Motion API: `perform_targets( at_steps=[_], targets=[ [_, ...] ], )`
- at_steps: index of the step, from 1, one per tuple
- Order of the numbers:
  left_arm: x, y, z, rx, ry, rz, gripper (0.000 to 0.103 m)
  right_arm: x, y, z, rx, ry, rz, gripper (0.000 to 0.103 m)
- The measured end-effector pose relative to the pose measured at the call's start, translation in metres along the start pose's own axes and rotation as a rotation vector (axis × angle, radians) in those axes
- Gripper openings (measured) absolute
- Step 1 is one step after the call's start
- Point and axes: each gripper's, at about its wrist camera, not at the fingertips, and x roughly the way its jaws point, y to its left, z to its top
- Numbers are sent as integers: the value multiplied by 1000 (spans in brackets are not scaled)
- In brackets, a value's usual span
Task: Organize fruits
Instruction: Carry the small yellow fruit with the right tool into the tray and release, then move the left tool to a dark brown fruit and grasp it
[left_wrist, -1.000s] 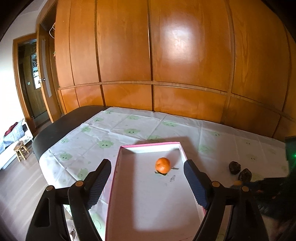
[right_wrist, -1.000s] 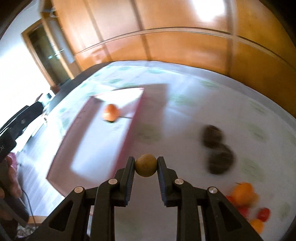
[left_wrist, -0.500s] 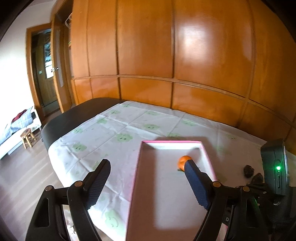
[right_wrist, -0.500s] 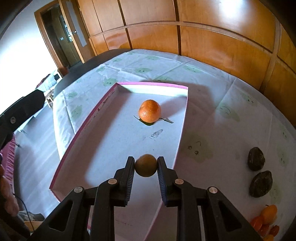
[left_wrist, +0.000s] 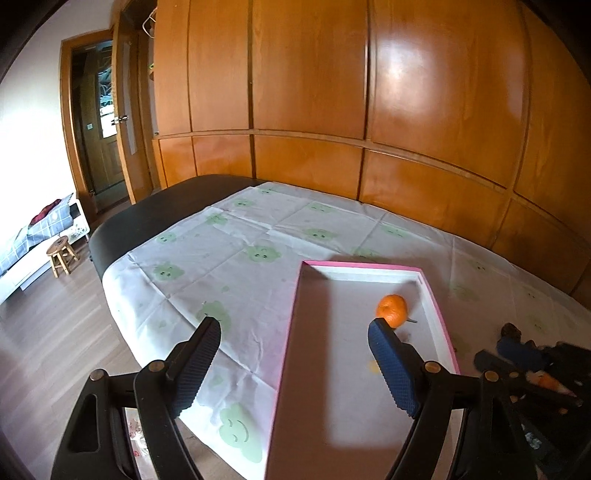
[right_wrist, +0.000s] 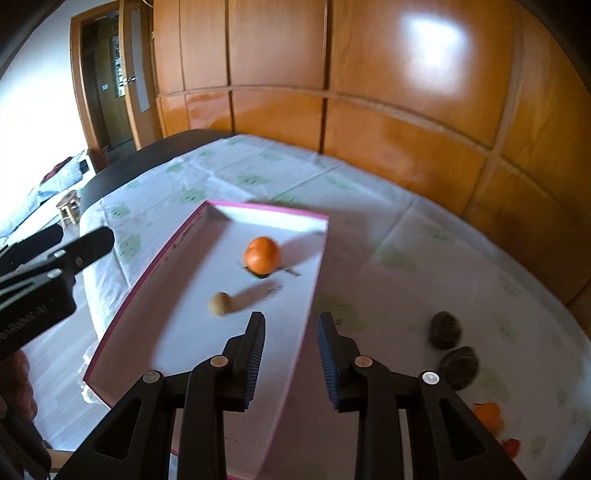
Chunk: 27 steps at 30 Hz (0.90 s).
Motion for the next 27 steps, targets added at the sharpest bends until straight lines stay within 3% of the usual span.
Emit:
perform_targets(
  at_steps=[13, 27],
  targets=[
    [-3, -29, -4, 63, 9, -43, 83, -30, -14, -7, -7, -60, -66, 29],
    [-8, -69, -12, 168, 30, -135, 83, -35, -61, -29, 25, -21, -123, 29]
  ],
)
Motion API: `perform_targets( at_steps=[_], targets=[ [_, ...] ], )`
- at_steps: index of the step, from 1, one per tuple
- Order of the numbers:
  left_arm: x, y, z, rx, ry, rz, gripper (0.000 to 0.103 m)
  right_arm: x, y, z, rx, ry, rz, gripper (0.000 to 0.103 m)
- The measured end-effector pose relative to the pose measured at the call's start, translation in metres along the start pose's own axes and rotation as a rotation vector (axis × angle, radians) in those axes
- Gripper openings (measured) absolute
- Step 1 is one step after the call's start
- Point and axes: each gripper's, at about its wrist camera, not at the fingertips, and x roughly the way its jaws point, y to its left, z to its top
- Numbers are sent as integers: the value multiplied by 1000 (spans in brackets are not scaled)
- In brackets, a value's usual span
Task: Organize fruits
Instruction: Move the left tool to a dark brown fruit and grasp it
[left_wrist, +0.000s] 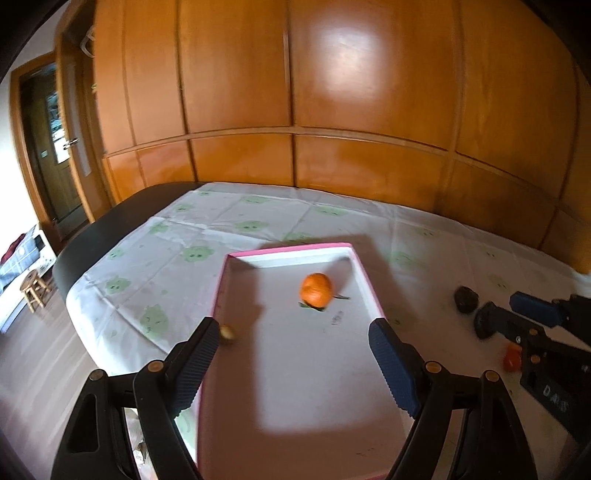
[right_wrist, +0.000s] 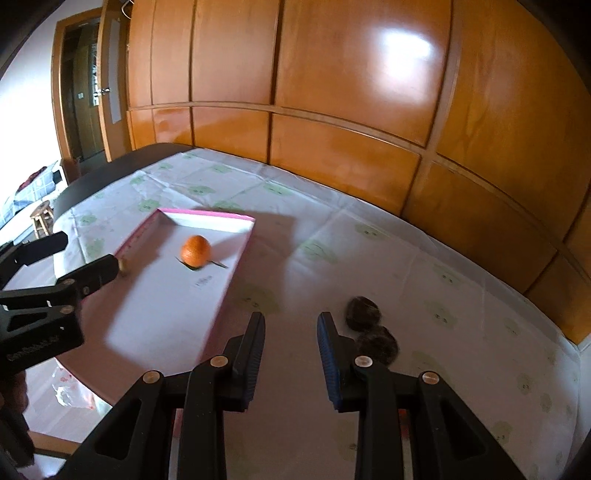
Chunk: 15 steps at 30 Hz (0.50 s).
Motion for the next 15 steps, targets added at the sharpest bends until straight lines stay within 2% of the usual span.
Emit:
perform_targets(
  at_steps=[7, 11, 15],
  targets=[
    [5, -37, 1, 106, 28, -94, 83, 1, -58, -19, 37, 70, -40, 29],
    [10, -64, 2, 173, 46, -169, 83, -1, -110, -31, 105, 110, -70, 29],
    [14, -86, 6, 225, 56, -211, 83, 2, -171, -47, 204, 145, -107, 29]
  ],
)
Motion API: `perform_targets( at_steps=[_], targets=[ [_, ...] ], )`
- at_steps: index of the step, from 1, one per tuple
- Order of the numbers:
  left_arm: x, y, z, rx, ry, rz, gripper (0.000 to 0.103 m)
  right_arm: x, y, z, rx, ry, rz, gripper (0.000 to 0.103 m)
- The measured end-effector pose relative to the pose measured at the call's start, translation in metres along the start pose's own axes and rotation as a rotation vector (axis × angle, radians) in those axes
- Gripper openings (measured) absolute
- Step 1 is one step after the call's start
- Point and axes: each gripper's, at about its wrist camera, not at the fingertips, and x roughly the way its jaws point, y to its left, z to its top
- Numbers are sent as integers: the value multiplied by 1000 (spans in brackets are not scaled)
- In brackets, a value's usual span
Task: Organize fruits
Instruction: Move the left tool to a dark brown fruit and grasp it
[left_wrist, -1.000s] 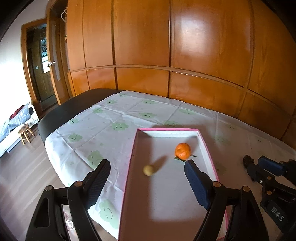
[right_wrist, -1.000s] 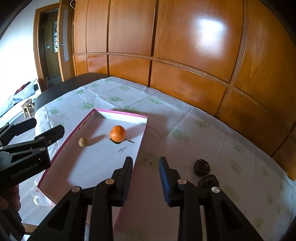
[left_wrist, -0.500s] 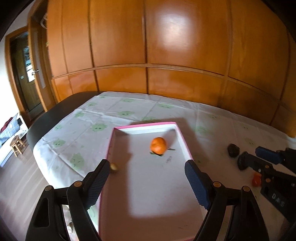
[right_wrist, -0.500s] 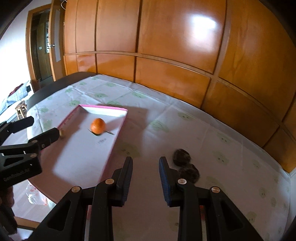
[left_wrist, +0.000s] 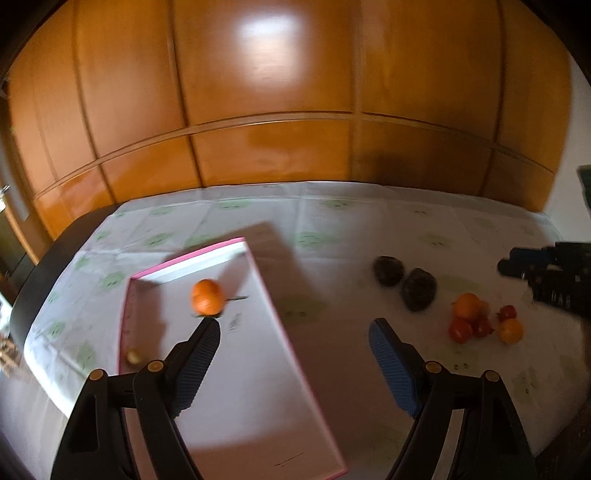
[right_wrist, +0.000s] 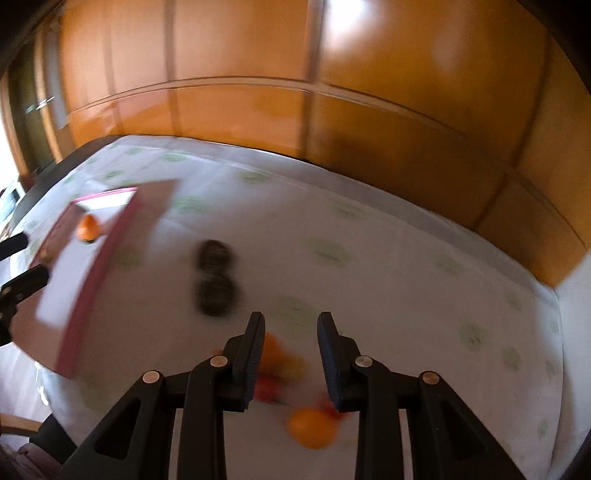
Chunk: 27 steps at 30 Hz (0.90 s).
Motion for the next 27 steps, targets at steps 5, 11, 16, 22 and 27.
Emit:
perform_targets(
  at_steps=[5, 11, 16, 22, 27],
  targets=[
    [20, -18, 10, 35, 52, -71, 74, 16, -63, -13, 174, 23, -22, 30],
    [50, -35, 19, 34, 144, -149, 55, 22, -92, -14, 309, 46, 18, 30],
    [76, -54, 21, 42, 215, -208, 45, 23, -97, -15, 336, 66, 16, 30],
    [96, -73, 19, 22, 262, -276, 47, 22, -98, -15, 357, 58, 24, 30],
    [112, -84, 25, -29, 266, -309, 63, 22, -97, -14, 358, 60, 31, 30]
  ],
)
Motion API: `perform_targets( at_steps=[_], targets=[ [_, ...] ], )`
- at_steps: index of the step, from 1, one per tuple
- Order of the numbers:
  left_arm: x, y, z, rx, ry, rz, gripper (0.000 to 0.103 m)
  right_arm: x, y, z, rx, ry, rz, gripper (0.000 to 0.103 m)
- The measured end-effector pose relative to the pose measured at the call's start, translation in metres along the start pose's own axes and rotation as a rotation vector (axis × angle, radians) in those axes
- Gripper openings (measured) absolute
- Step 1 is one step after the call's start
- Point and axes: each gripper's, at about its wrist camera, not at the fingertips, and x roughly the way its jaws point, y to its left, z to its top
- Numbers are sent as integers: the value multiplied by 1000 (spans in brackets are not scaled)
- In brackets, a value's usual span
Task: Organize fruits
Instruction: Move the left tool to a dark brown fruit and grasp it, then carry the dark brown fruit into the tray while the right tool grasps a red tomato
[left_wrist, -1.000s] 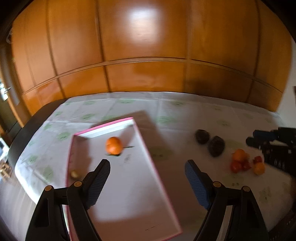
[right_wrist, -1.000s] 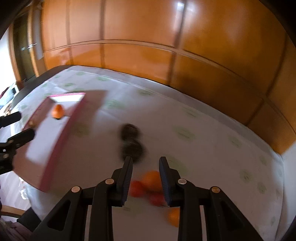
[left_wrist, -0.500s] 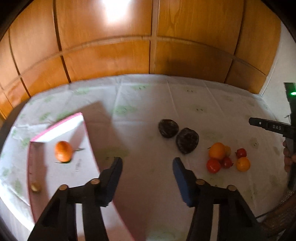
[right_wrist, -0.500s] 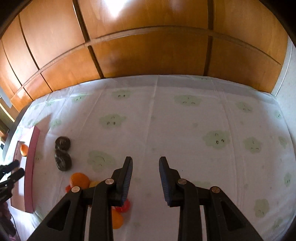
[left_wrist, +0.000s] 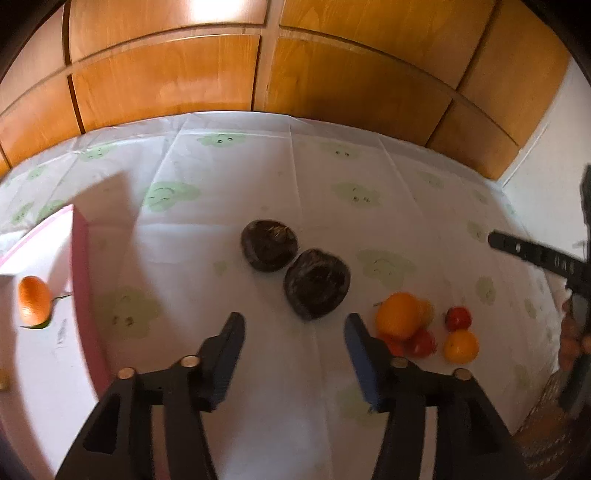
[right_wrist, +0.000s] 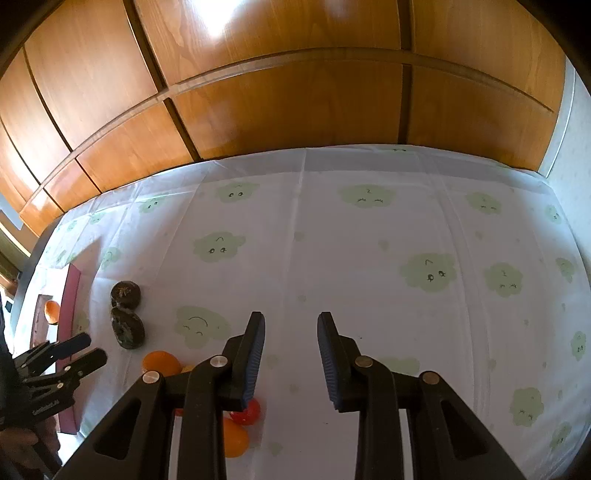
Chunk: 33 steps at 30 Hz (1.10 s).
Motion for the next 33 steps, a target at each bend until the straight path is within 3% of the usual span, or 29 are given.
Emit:
perform_targets(
  at_steps=[2, 9, 12, 15, 18, 22, 26, 33],
  targets=[
    [6, -4, 4, -13, -2, -4, 69, 0, 1, 0, -3, 1, 3, 31],
    [37, -13, 18, -21, 32, 48, 69, -1, 2, 2, -2, -6, 9, 31],
    [48, -12, 20, -42, 48, 62, 66, 0, 4, 2, -7, -5, 11, 31],
    [48, -16, 21, -21, 27, 56, 50, 1, 7, 2, -22, -2, 13, 31],
    [46, -17, 18, -7, 16, 48, 49, 4, 8, 1, -29, 14, 29, 31],
    [35, -13, 9, 0, 2, 43, 49, 14, 8, -1, -25, 83, 111, 31],
    [15, -11, -8, 33, -13, 46, 50, 35, 10, -10, -3, 245, 235, 31],
    [-6, -9, -45, 79, -6, 47, 50, 49, 17, -23, 0, 346, 259, 31]
  ],
)
